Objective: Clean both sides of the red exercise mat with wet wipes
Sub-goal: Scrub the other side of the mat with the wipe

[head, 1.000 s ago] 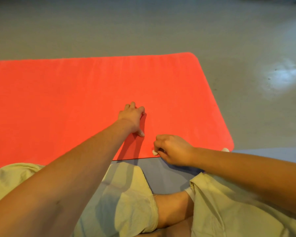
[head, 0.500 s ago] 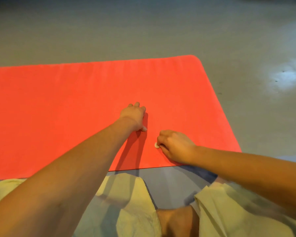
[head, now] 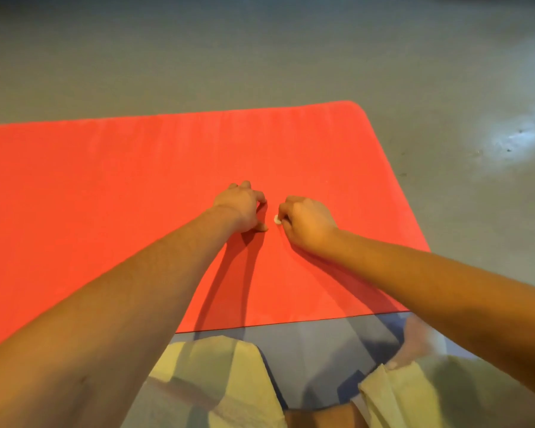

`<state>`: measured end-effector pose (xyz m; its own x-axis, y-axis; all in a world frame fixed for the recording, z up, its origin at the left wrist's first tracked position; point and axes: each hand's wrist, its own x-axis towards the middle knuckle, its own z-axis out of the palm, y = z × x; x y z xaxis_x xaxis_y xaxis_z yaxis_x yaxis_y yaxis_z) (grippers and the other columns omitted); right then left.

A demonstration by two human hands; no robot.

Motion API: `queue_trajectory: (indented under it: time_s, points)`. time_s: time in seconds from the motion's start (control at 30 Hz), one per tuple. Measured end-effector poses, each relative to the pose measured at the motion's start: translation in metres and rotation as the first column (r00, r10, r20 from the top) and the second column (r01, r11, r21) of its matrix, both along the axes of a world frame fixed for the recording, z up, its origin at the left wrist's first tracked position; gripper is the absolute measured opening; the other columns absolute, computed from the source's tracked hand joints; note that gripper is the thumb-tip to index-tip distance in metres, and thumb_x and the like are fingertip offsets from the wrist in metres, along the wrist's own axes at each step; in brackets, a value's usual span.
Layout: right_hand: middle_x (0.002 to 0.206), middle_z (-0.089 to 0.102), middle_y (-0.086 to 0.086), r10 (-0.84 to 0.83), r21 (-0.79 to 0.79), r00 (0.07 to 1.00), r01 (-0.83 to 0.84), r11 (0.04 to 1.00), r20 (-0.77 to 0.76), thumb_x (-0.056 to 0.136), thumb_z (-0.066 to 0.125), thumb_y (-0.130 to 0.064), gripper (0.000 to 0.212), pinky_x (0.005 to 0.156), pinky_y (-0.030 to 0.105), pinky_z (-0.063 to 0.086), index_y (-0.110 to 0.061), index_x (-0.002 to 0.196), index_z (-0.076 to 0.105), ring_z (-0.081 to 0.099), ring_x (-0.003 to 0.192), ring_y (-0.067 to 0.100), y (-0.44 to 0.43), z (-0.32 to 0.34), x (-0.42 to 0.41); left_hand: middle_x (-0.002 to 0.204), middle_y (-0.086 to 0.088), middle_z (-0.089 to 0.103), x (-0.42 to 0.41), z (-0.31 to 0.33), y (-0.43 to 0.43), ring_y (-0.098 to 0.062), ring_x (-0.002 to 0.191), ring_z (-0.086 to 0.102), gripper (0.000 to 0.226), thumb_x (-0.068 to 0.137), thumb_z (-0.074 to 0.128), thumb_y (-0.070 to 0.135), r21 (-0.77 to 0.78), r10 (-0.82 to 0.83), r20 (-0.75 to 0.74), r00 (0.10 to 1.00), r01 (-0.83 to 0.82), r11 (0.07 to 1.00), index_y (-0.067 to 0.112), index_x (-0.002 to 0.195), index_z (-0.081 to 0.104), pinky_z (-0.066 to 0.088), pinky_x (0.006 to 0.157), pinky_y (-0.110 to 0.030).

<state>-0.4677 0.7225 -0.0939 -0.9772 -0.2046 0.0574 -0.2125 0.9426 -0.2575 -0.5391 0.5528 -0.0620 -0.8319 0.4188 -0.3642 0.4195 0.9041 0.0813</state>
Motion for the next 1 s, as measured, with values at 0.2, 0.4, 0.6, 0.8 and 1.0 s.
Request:
queue_trajectory:
  time_s: [0.2, 0.4, 0.6, 0.8, 1.0]
  points:
    - [0.089, 0.060, -0.005, 0.211, -0.017, 0.977, -0.212, 0.977, -0.020, 0.087, 0.059, -0.022, 0.008, 0.060, 0.032, 0.044, -0.023, 0.088, 0.067, 0.062, 0.085, 0.022, 0.018, -0.005, 0.027, 0.132, -0.009, 0.047, -0.017, -0.010, 0.011, -0.031, 0.130, 0.046, 0.086, 0.061, 0.097, 0.049, 0.062, 0.032, -0.031, 0.999, -0.030, 0.998, 0.026, 0.133, 0.056, 0.049, 0.103, -0.045]
    - [0.097, 0.066, 0.002, -0.045, -0.018, 0.998, 0.044, 0.999, -0.048, 0.088, 0.060, -0.021, 0.014, 0.065, 0.035, 0.047, -0.021, 0.092, 0.073, 0.065, 0.091, 0.031, 0.023, -0.004, -0.078, 0.160, -0.013, 0.034, -0.037, -0.010, 0.014, -0.036, 0.145, 0.038, 0.129, 0.053, 0.098, 0.057, -0.046, -0.044, 0.042, 0.998, 0.046, 0.998, 0.024, 0.160, 0.033, 0.038, 0.119, -0.043]
    - [0.097, 0.066, 0.003, -0.058, 0.013, 0.996, 0.059, 0.998, -0.063, 0.087, 0.057, -0.017, 0.016, 0.065, 0.036, 0.047, -0.020, 0.094, 0.072, 0.065, 0.090, 0.032, 0.021, -0.005, -0.085, 0.139, -0.009, 0.050, -0.059, -0.007, 0.020, -0.034, 0.131, 0.048, 0.075, 0.080, 0.075, 0.066, -0.044, -0.034, -0.021, 0.999, 0.033, 0.998, 0.033, 0.144, 0.055, 0.044, 0.106, -0.041]
    - [0.089, 0.060, -0.002, 0.117, 0.017, 0.987, -0.116, 0.993, -0.108, 0.088, 0.058, -0.018, 0.011, 0.062, 0.035, 0.043, -0.021, 0.088, 0.069, 0.063, 0.086, 0.026, 0.040, -0.015, -0.053, 0.113, -0.007, 0.055, -0.059, -0.052, 0.034, -0.031, 0.113, 0.053, 0.034, 0.092, 0.055, 0.050, 0.345, 0.200, -0.336, 0.920, -0.077, 0.936, 0.022, 0.112, 0.060, 0.049, 0.088, -0.045]
    - [0.094, 0.066, 0.006, -0.070, -0.024, 0.990, 0.068, 0.997, -0.126, 0.087, 0.059, -0.021, 0.015, 0.064, 0.038, 0.045, -0.019, 0.091, 0.073, 0.064, 0.088, 0.035, 0.053, -0.018, -0.146, 0.098, -0.003, 0.053, -0.072, -0.077, 0.043, -0.029, 0.097, 0.053, 0.029, 0.082, 0.053, 0.048, 0.419, 0.295, -0.462, 0.836, -0.088, 0.904, 0.024, 0.097, 0.059, 0.042, 0.079, -0.044]
